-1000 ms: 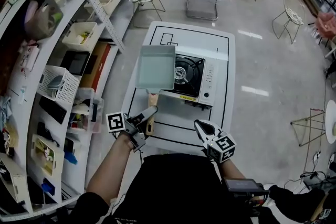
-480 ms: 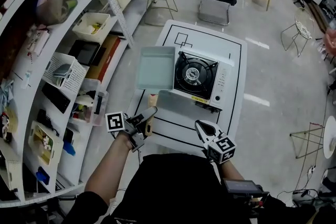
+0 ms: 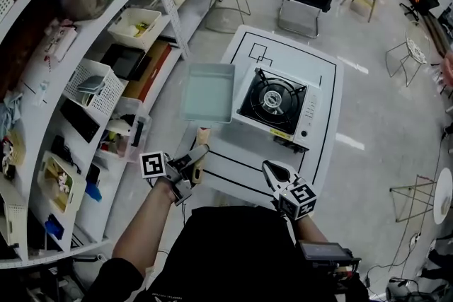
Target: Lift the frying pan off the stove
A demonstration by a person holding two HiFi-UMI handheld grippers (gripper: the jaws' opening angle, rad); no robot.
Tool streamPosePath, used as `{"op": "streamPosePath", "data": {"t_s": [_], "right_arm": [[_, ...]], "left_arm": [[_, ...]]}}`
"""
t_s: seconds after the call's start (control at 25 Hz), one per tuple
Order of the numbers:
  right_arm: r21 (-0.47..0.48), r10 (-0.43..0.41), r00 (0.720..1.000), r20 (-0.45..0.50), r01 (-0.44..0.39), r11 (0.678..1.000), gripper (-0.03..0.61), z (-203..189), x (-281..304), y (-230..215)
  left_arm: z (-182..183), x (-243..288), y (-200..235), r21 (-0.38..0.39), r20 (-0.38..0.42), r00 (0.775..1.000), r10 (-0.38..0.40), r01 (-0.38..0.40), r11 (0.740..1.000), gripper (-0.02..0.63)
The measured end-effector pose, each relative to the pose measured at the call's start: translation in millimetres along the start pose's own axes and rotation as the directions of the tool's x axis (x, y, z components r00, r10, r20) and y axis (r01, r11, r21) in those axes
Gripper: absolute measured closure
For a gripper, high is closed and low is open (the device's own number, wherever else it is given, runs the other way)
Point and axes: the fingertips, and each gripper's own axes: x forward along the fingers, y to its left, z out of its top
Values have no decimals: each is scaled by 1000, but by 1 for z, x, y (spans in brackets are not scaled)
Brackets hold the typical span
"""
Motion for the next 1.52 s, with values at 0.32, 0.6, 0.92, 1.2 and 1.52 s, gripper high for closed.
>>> {"op": "streamPosePath", "data": {"t_s": [0.32, 0.6, 0.92, 1.2, 1.52], "right_arm": [[-31, 33, 999, -15, -33, 999, 552, -4, 9, 17], [-62, 56, 998, -20, -57, 996, 552, -3, 18, 30], [-100, 85, 996, -21, -87, 991, 552, -1, 30, 37], [-103, 108, 994, -33, -111, 988, 552, 2, 35, 43], [-102, 129, 991, -35, -132, 986, 552, 5, 42, 47]], "left_arm": [[0, -32, 6, 2, 38, 999, 9, -9, 1000, 512], [1, -57, 10, 7, 60, 998, 25, -26, 1000, 514], [-7, -80, 18, -30, 101, 994, 47, -44, 999, 514], [-12, -93, 21, -17, 128, 990, 64, -62, 998, 514], [-13, -100, 23, -23, 149, 986, 71, -68, 997, 514]]}}
